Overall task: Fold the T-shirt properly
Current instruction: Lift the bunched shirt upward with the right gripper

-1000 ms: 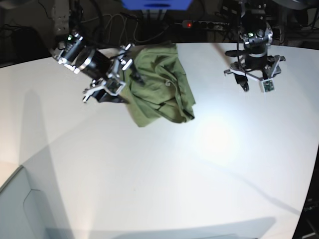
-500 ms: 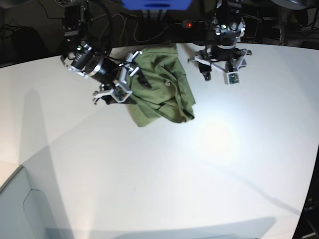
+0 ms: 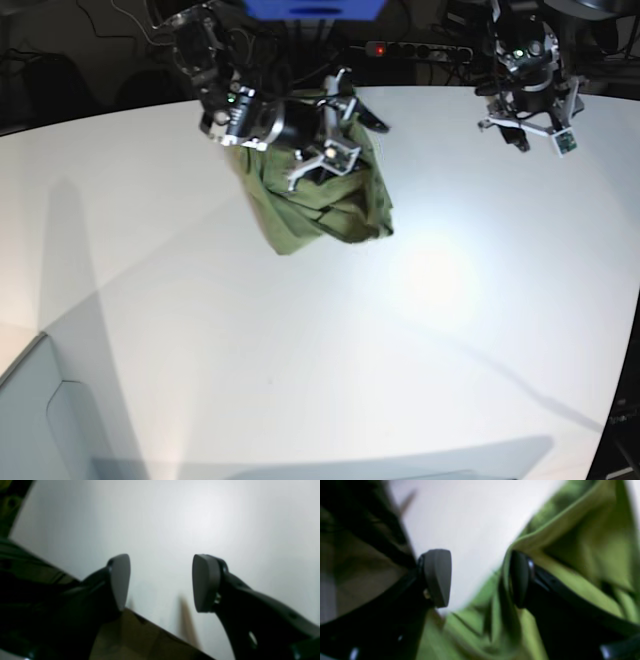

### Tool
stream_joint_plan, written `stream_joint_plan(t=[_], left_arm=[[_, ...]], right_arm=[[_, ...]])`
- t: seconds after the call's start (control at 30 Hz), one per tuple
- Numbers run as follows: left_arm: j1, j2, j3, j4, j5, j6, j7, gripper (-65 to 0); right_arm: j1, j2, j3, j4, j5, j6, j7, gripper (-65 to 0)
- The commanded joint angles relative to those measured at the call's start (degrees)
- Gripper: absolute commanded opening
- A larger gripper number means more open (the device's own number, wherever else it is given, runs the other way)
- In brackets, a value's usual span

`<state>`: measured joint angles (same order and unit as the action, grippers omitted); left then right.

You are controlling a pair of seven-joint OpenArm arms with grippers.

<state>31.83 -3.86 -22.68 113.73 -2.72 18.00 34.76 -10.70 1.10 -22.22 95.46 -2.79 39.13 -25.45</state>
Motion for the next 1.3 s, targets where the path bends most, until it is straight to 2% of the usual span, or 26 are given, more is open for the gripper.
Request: stream_joint_plan(t=[0.0,0.13,0.33,0.5,0.6,0.93,1.1,1.27], left_arm=[[0.3,-0.4,-0.2,1.4,0.3,0.2,-1.0,-27.4],[1.4,-0.4,0.0,2.4,0.3,0.2,-1.0,-27.4],[1.8,-0.3,0.1,3.4,0.2,0.2,-1.0,-27.4],[1.9,-0.2,0.1,3.5,0.2,0.2,-1.0,-27.4],[1.9,-0.1,0.1,3.5,0.2,0.2,-1.0,-27.4],[1.3,0.0,0.1,3.5,0.2,0.2,-1.0,-27.4],[1.3,0.0,0.1,3.5,0.2,0.2,-1.0,-27.4],[1.3,0.1,0.0,3.5,0.2,0.2,-1.0,-27.4]], right_arm=[[0.5,-0.3,-1.7,1.3,1.1,0.9,1.4,-30.1],[1.2,-0.3,-5.2,1.4,1.1,0.9,1.5,-29.9],[2.3,0.1,-4.7,4.6,1.2,0.9,1.4,-29.6],[1.0,-0.3,4.6,7.4,1.2,0.9,1.1,-29.6],[0.5,-0.3,6.8,5.6,1.2,0.9,1.1,-29.5],[-0.4,-1.4,-0.5,-5.7,1.1,0.9,1.6,-29.9],[-0.4,-1.1,0.2,-0.1,1.1,0.9,1.5,-29.9],[-0.4,-1.2,5.3,6.6,1.2,0.9,1.1,-29.6]])
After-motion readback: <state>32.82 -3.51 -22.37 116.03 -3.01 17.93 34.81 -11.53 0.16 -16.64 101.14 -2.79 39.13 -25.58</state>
